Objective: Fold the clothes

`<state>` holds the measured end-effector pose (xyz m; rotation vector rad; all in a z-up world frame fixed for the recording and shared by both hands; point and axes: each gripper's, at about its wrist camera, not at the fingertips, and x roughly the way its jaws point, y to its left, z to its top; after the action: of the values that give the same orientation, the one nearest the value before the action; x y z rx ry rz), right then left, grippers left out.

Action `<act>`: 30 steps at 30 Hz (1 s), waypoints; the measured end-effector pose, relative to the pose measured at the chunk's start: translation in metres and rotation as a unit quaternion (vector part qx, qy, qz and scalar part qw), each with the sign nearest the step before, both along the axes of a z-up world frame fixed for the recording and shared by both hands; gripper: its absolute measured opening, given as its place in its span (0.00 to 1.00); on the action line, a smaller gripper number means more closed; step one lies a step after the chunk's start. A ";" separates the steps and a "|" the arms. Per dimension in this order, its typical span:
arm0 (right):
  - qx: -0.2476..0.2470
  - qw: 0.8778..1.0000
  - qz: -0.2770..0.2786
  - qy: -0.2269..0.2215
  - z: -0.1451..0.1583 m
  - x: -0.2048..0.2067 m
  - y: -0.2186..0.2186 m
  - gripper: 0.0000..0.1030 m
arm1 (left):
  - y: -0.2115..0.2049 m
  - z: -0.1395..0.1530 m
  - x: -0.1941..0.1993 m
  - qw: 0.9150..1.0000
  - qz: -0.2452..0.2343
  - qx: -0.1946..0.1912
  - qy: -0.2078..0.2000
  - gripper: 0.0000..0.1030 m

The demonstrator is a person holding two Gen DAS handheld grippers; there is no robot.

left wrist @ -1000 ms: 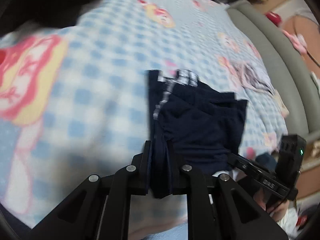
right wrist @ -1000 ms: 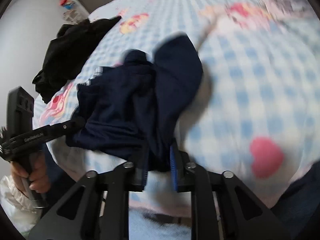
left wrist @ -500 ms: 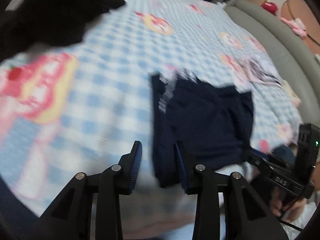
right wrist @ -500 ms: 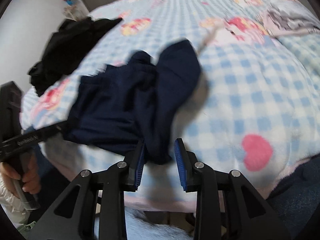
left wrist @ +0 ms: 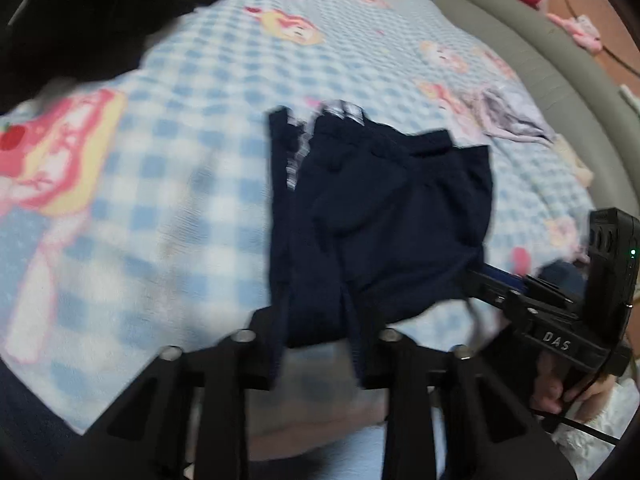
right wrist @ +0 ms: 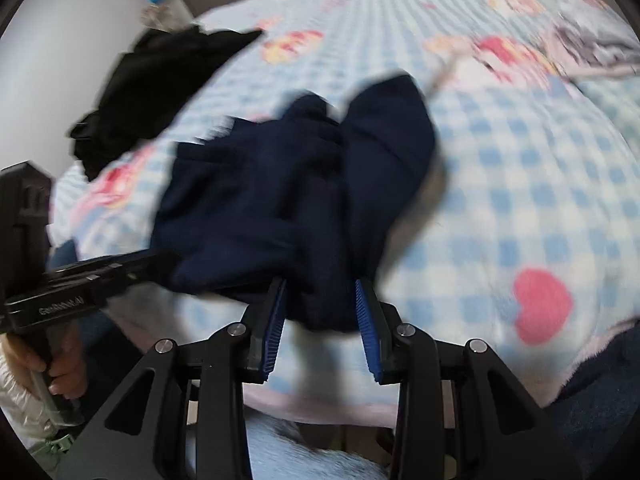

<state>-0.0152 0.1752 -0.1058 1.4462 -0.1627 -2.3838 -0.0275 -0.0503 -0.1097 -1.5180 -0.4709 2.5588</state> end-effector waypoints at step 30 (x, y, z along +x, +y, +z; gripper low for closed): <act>0.013 1.000 0.007 0.020 0.028 -0.041 -0.007 0.38 | -0.023 0.023 -0.055 0.998 0.008 0.011 0.055 0.42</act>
<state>-0.0561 0.1682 -0.0781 1.4049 -0.1116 -2.4108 -0.0829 -0.0732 -0.0866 -1.3635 -0.4979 2.6216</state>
